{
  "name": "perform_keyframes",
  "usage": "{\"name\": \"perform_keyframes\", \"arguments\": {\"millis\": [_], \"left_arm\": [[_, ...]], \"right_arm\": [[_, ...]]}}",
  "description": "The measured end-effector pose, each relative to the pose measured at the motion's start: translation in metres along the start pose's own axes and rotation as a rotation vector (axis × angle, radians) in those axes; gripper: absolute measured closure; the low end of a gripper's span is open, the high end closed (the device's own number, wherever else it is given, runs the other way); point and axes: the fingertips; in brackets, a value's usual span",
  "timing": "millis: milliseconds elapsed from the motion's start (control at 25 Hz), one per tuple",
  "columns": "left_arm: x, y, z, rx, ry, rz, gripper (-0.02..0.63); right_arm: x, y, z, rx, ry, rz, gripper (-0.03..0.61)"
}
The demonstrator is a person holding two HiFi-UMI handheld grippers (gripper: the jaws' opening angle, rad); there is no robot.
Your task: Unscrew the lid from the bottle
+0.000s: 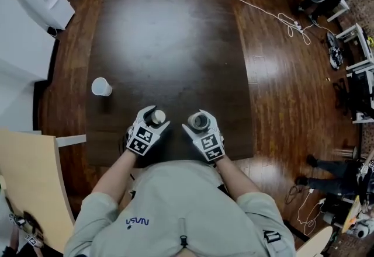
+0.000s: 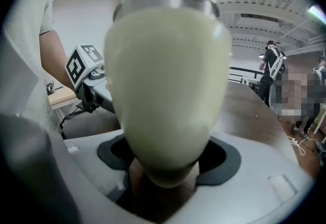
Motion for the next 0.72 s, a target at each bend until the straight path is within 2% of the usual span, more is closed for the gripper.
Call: {"name": "perform_keyframes", "arguments": {"millis": [200,320,480,600,640,720], "left_arm": [[-0.006,-0.020,-0.026,0.122,-0.070,-0.035,0.299],[-0.008,-0.031,-0.051,0.196,-0.118,-0.090,0.320],[-0.007,-0.047,-0.085,0.302,-0.158,-0.185,0.446],[0.007,-0.053,-0.106,0.361,-0.147,-0.244,0.573],[0.014,-0.056,-0.112,0.379,-0.134,-0.261,0.609],[0.031,-0.062,-0.119,0.411,-0.099,-0.277,0.611]], "right_arm": [[0.006,0.014,-0.015,-0.033,0.056,0.036,0.250],[0.008,0.024,-0.036,-0.050,0.119,0.084,0.250],[0.012,0.022,-0.074,-0.010,0.263,0.230,0.252],[0.005,-0.002,-0.098,0.049,0.328,0.326,0.389],[0.001,-0.014,-0.104,0.069,0.335,0.335,0.461],[-0.010,-0.043,-0.114,0.111,0.328,0.329,0.542]]}}
Point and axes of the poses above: the fingertips, and each gripper's own axes: z forward along the fingers, x to its right, y out of its underside, and after that the axes turned 9 degrees about x, right-handed
